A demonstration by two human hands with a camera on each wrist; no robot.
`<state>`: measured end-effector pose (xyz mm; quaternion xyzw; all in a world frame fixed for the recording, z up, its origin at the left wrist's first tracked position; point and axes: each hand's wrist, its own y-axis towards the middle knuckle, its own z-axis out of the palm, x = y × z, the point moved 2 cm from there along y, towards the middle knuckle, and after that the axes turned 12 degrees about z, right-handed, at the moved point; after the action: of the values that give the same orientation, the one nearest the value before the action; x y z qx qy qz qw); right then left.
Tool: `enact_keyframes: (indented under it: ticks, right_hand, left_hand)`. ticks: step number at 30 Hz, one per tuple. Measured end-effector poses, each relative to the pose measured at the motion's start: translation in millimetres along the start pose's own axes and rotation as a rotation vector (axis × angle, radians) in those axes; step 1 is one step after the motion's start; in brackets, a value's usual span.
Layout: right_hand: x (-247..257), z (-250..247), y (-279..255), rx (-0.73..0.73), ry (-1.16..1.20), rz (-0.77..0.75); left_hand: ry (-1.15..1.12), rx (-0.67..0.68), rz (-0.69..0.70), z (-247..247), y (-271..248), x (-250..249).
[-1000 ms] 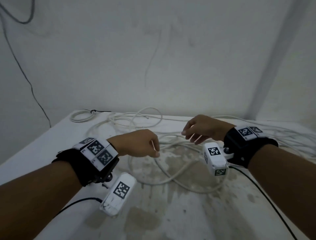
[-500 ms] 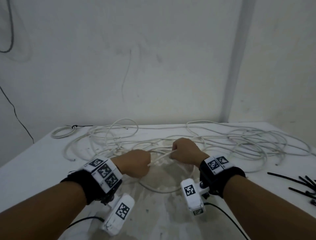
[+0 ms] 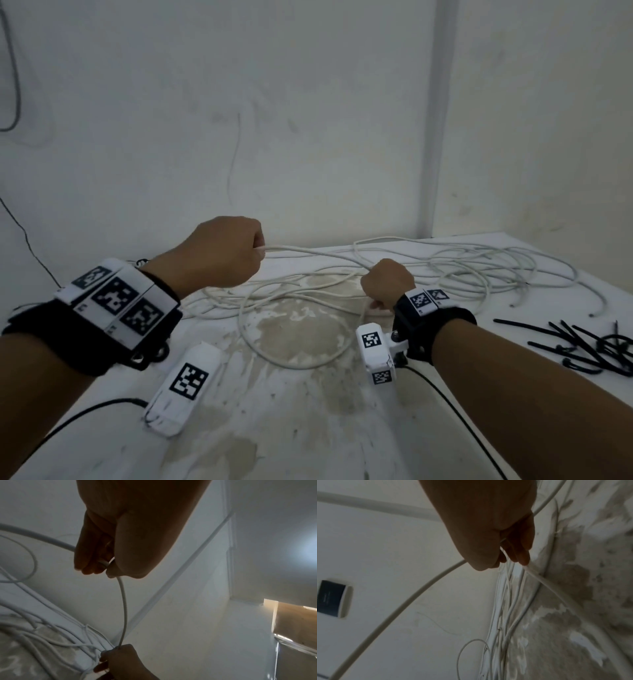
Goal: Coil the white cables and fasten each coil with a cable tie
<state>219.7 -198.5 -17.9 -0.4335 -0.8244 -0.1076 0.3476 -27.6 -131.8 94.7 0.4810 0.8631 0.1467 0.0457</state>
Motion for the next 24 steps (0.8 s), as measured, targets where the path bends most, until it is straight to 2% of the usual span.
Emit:
enact_keyframes:
  ticks: [3, 5, 9, 11, 13, 17, 18, 20, 22, 24]
  right_hand:
    - [8.9, -9.2, -6.0, -0.018, 0.171, -0.032]
    - [19.2, -15.0, -11.2, 0.011, 0.314, -0.055]
    - [44.3, -23.4, -32.7, 0.154, 0.543, -0.193]
    - [58.9, -21.4, -41.5, 0.207, 0.561, -0.283]
    - [70.6, -14.6, -45.1, 0.187, 0.442, -0.367]
    - [83.5, -0.4, -45.0, -0.079, -0.096, -0.568]
    - [85.3, 2.6, -44.9, -0.134, -0.173, -0.591]
    - [88.3, 7.0, -43.4, -0.204, -0.247, -0.6]
    - [90.8, 11.2, -40.2, -0.209, -0.297, -0.631]
    - [91.9, 15.9, -34.6, -0.189, -0.358, -0.677]
  left_hand:
    - [-0.063, -0.035, -0.04, -3.4, -0.9, -2.8]
    - [-0.158, -0.113, -0.094, -1.4, 0.4, 0.8]
    - [-0.549, -0.306, -0.26, 3.2, 4.4, 7.1]
    - [-0.661, -0.312, -0.291, 9.8, 8.5, 6.2]
    - [-0.745, -0.302, -0.311, 18.0, 12.3, 0.4]
    - [-1.037, -0.354, -0.339, 23.8, 19.3, -9.3]
    - [-1.056, -0.322, -0.313, 23.1, 19.6, -11.1]
    - [-0.914, -0.17, -0.191, 22.6, 20.3, -11.8]
    - [-0.735, -0.027, -0.078, 24.5, 18.2, -9.4]
    - [-0.657, 0.038, 0.018, 28.0, 18.7, -5.9]
